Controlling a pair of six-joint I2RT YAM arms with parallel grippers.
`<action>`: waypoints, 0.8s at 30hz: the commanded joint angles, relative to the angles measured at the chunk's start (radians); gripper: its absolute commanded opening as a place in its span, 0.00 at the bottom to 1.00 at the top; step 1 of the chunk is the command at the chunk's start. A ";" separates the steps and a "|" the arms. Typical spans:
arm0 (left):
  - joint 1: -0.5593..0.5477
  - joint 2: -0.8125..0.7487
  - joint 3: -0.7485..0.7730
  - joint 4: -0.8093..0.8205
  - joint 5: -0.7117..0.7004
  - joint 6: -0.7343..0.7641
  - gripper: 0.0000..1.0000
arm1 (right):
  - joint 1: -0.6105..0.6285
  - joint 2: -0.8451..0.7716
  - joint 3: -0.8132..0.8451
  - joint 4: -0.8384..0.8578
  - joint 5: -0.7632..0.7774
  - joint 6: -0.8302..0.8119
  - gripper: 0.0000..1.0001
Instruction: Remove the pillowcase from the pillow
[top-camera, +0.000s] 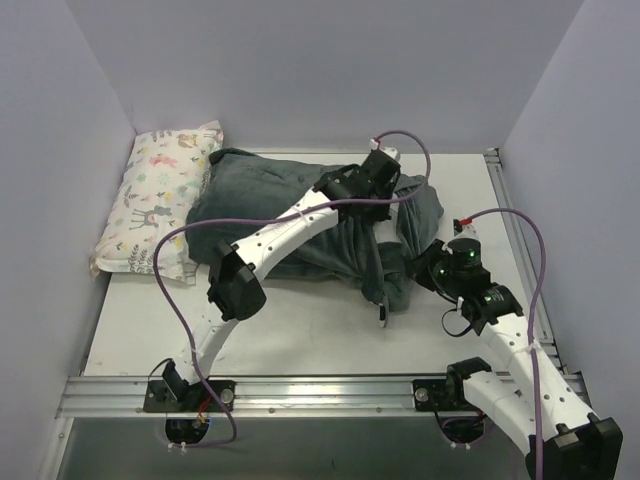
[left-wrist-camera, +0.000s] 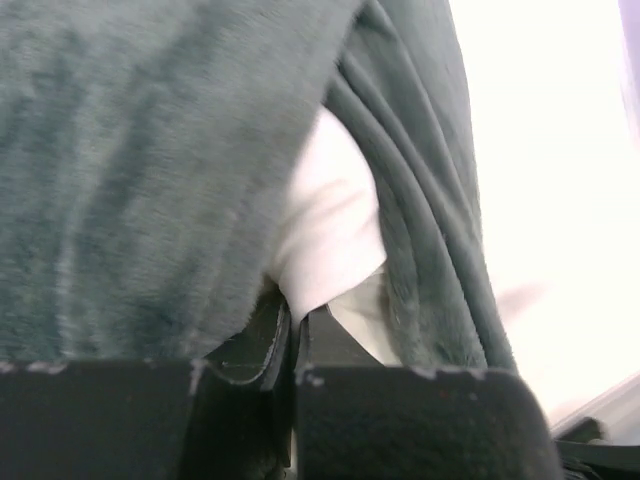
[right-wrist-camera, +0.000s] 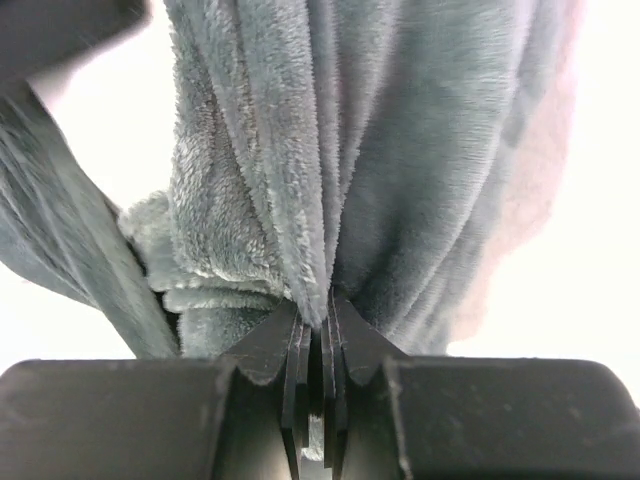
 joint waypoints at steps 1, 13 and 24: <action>0.155 0.003 0.171 0.038 -0.030 -0.063 0.00 | 0.027 -0.013 -0.009 -0.170 0.009 -0.034 0.00; 0.318 -0.066 0.228 0.070 0.108 -0.138 0.00 | 0.007 0.059 -0.195 -0.072 0.079 -0.003 0.00; 0.358 -0.235 0.042 0.070 0.300 -0.143 0.00 | -0.104 0.232 -0.171 0.080 0.004 -0.003 0.00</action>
